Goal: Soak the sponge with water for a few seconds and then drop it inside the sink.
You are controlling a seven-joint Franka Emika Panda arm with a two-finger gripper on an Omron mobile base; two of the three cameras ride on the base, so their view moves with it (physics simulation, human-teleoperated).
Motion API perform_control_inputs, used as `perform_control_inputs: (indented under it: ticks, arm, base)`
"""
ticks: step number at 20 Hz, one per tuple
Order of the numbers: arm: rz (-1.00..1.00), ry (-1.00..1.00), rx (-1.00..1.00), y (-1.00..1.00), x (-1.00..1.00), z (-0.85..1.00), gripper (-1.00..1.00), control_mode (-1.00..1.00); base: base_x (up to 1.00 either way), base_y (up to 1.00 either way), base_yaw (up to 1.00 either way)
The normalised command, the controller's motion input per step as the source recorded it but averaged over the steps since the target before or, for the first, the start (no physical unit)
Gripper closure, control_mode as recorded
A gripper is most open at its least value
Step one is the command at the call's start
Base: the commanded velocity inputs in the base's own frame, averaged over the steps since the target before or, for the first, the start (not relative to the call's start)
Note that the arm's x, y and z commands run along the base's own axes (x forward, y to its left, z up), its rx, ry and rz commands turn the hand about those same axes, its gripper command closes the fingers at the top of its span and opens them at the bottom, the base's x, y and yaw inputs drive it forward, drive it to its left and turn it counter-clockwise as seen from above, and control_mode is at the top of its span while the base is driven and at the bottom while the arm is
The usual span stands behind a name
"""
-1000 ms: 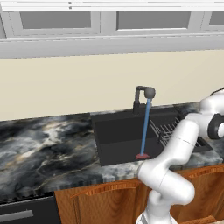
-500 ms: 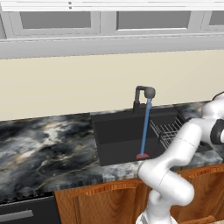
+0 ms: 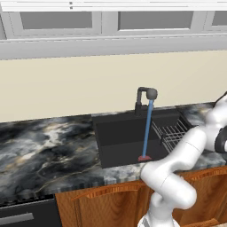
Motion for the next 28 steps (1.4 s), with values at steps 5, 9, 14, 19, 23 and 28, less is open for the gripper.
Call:
perform_control_inputs:
  ticks: [5,9,14,19,23,28]
  arm:
    - [0.0,0.03,0.0,-0.23,0.1,0.0,-1.0,-1.0]
    - [0.0,0.02,0.06,-0.15,0.0,0.0,-1.0,-1.0]
    - [0.0,0.03,0.11,-0.01,0.0,0.0,-1.0,-1.0]
    - [0.0,0.03,0.11,-0.05,0.0,-0.05,-1.0,-1.0]
    - [0.0,0.02,0.08,-0.09,0.0,-0.03,-1.0,-1.0]
    - [0.0,0.02,0.08,-0.04,-0.01,0.0,-1.0,-1.0]
  base:
    - [0.0,0.0,0.0]
    - [0.0,0.0,0.0]
    - [0.0,0.0,0.0]
    - [0.0,0.0,0.0]
    - [0.0,0.0,0.0]
    - [0.0,0.0,0.0]
